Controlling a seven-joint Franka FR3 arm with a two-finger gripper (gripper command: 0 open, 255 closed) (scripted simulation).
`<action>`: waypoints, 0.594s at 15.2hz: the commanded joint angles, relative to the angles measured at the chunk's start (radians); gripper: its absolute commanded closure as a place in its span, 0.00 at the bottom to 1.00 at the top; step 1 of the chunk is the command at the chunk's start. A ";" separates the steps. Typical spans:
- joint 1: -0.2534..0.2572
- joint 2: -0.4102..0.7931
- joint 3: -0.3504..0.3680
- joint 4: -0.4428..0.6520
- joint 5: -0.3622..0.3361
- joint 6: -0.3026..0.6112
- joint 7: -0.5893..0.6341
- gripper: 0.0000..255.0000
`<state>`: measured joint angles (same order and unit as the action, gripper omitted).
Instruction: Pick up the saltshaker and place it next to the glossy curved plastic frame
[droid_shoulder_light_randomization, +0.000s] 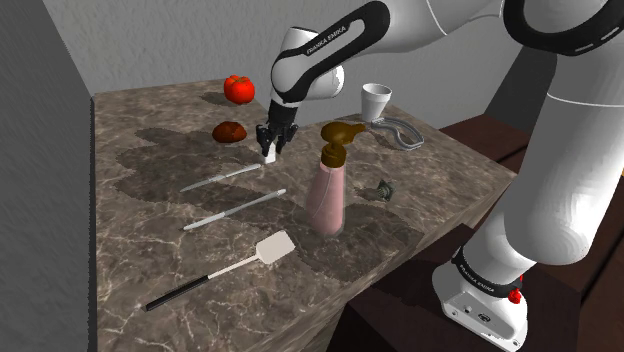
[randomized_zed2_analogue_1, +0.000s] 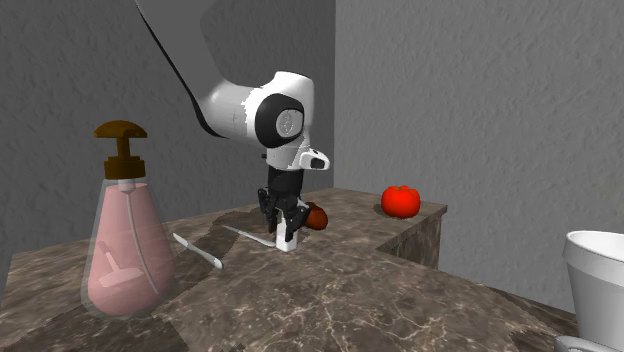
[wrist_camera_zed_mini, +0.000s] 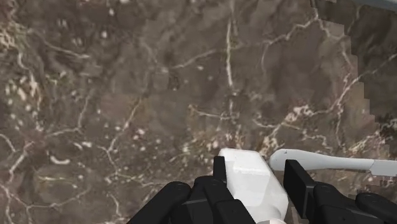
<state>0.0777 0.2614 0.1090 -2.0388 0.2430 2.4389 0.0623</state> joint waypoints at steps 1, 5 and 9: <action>0.000 0.001 0.000 0.000 0.000 0.000 0.000 1.00; 0.000 0.001 0.000 -0.001 0.000 0.000 0.000 1.00; 0.000 -0.030 -0.002 0.015 -0.006 -0.046 0.011 1.00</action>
<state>0.0774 0.2367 0.1076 -2.0315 0.2388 2.4064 0.0699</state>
